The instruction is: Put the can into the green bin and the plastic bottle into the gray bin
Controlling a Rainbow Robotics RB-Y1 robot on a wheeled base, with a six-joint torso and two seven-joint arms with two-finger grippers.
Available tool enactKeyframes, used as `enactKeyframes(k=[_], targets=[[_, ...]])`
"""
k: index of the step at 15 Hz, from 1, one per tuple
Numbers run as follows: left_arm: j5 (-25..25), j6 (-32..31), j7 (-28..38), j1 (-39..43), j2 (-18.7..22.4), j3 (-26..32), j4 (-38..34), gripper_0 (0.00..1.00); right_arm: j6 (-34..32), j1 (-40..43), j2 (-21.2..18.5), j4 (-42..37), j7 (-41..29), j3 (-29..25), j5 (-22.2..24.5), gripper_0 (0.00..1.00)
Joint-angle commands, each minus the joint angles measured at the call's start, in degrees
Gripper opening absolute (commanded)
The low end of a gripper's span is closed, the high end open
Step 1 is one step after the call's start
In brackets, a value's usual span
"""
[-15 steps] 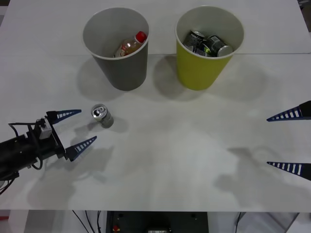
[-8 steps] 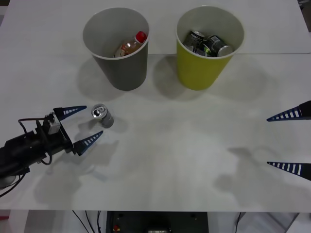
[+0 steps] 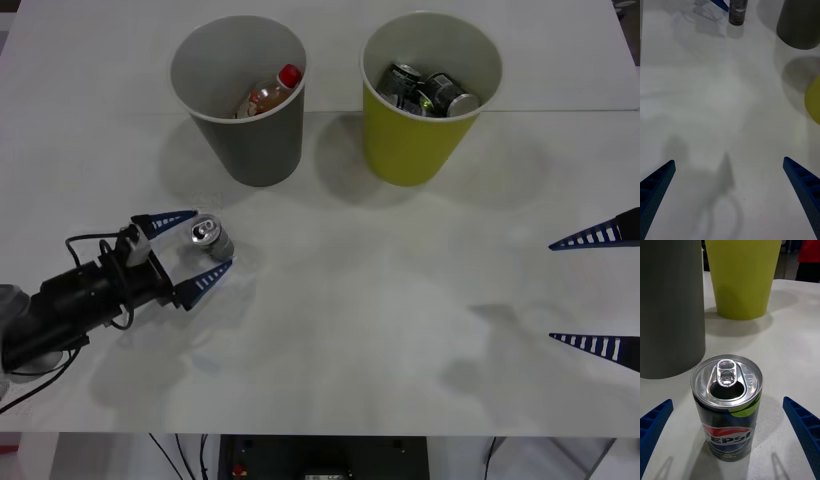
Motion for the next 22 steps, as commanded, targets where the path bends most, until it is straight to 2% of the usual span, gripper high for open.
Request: enactKeyframes(k=[1, 7, 8, 9, 10, 11, 19, 20, 22], targets=[[-1.5, 1.2, 0.3, -0.6, -1.2, 0.0, 0.1, 1.0, 0.0, 0.0, 0.0, 0.0, 0.0, 0.0, 0.0, 1.0], [-2.8, 2.6, 1.1, -1.7, -2.7, 0.0, 0.1, 1.0, 0.0, 0.0, 0.0, 0.0, 0.0, 0.0, 0.0, 1.0], [-2.7, 2.7, 1.2, -1.8, -3.1, -0.1, 0.0, 0.96, 0.0, 0.0, 0.0, 0.0, 0.0, 0.0, 0.0, 1.0], [-2.8, 2.8, 1.3, -1.8, -3.2, 0.0, 0.0, 0.41, 0.0, 0.0, 0.0, 0.0, 0.0, 0.0, 0.0, 1.0], [-2.8, 2.8, 1.3, -1.9, -3.2, 0.0, 0.1, 0.16, 0.0, 0.0, 0.0, 0.0, 0.0, 0.0, 0.0, 1.0], [-3.6, 2.7, 1.4, -2.0, -3.2, 0.0, 0.1, 0.02, 0.0, 0.0, 0.0, 0.0, 0.0, 0.0, 0.0, 1.0], [-4.9, 2.1, 2.3, -2.1, -3.1, 0.0, -0.6, 0.0, 0.0, 0.0, 0.0, 0.0, 0.0, 0.0, 0.0, 1.0], [-6.0, 1.8, 3.0, -2.1, -2.5, -0.1, -1.4, 0.0, 0.0, 0.0, 0.0, 0.0, 0.0, 0.0, 0.0, 1.0], [-9.1, 1.8, 8.6, -1.8, -1.3, 0.0, -4.7, 0.0, 0.0, 0.0, 0.0, 0.0, 0.0, 0.0, 0.0, 1.0]])
